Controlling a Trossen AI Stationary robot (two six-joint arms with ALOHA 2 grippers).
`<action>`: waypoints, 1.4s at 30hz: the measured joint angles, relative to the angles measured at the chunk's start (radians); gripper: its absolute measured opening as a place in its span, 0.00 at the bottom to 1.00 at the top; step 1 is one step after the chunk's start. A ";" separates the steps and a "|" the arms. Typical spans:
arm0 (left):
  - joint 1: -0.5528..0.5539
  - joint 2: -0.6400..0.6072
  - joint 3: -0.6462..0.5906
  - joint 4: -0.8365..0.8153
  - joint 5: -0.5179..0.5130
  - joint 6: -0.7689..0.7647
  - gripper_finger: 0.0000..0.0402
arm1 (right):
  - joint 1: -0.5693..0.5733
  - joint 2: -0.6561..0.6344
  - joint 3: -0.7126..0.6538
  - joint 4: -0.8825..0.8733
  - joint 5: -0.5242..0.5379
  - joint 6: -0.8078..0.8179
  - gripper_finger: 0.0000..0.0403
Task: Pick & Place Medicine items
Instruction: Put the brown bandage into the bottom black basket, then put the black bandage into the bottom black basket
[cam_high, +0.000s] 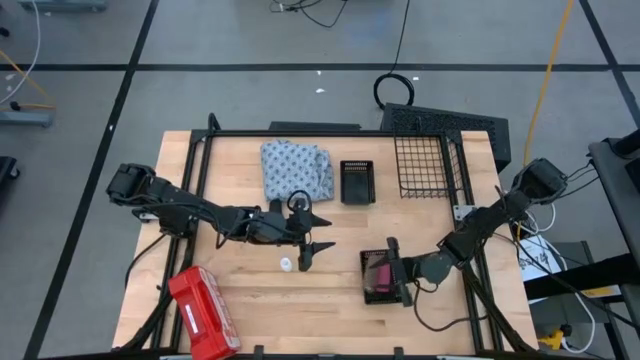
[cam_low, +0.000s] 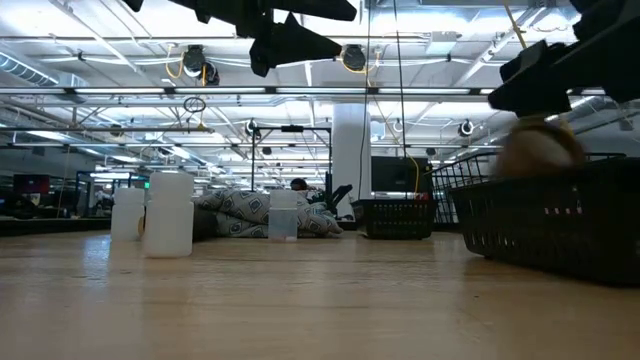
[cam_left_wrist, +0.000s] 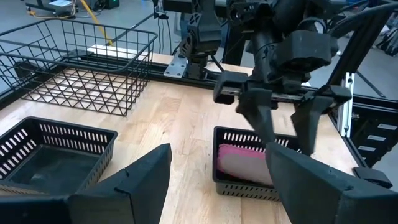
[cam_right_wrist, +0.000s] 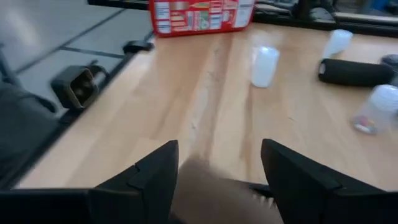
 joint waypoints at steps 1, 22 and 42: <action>0.000 0.000 0.000 0.000 0.000 0.000 0.68 | 0.000 -0.008 0.000 -0.002 -0.013 0.003 0.54; 0.003 -0.025 -0.001 -0.108 -0.025 -0.070 0.67 | 0.000 -0.064 0.000 -0.013 -0.023 0.108 0.48; 0.033 -0.159 0.000 -0.809 -0.155 -0.664 0.67 | 0.000 -0.064 0.000 -0.042 -0.023 0.092 0.46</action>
